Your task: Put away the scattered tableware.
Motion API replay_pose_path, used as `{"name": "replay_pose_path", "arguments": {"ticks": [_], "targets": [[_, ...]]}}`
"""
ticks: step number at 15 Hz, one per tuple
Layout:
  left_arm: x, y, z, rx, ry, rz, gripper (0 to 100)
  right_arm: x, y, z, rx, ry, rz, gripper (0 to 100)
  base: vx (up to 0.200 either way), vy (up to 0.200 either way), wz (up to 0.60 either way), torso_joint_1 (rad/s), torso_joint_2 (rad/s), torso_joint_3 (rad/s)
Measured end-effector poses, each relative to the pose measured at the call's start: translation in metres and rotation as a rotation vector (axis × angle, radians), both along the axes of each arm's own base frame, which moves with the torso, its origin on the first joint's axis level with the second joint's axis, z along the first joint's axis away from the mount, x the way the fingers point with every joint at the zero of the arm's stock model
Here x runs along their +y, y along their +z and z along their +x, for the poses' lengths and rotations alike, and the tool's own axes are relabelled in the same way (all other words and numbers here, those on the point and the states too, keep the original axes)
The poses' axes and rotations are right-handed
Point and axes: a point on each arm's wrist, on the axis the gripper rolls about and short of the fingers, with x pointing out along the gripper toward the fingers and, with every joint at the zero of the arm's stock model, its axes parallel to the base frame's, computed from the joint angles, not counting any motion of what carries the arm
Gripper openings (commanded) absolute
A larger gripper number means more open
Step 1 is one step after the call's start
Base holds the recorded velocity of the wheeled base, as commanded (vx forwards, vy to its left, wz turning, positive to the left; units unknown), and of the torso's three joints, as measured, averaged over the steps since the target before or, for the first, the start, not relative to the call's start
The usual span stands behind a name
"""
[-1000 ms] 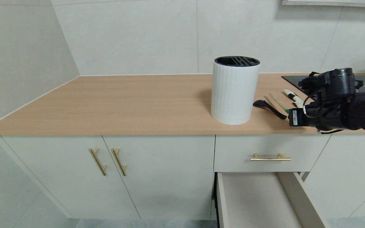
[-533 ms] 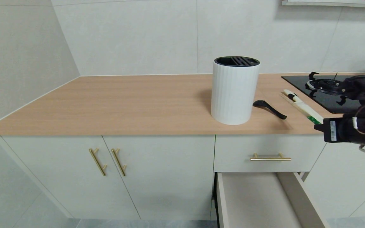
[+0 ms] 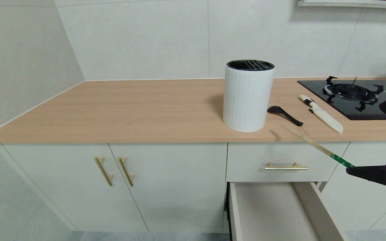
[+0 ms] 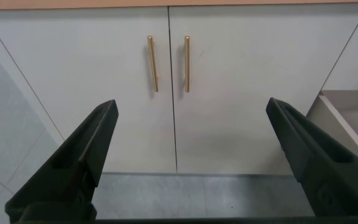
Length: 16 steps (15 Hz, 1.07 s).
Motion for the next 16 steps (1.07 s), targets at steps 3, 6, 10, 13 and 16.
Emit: {"name": "replay_pose_path", "arguments": {"ticks": [3,6,10,13,16], "targets": [[0.0,0.0,0.0,0.0,0.0,0.0,100,0.005,-0.005,-0.007,0.013,0.066,0.012,0,0.0,0.0,0.0,0.0,0.0,0.0],[0.0,0.0,0.0,0.0,0.0,0.0,100,0.012,-0.014,-0.01,0.046,0.119,0.002,0,0.0,0.0,0.0,0.0,0.0,0.0],[0.0,0.0,0.0,0.0,0.0,0.0,100,0.02,-0.025,-0.006,0.083,0.158,-0.011,0,0.0,0.0,0.0,0.0,0.0,0.0],[0.0,0.0,0.0,0.0,0.0,0.0,100,0.024,-0.032,-0.002,0.083,0.168,-0.013,0,0.0,0.0,0.0,0.0,0.0,0.0],[0.0,0.0,0.0,0.0,0.0,0.0,100,0.026,-0.04,0.003,0.104,0.167,-0.02,0,0.0,0.0,0.0,0.0,0.0,0.0]]}}
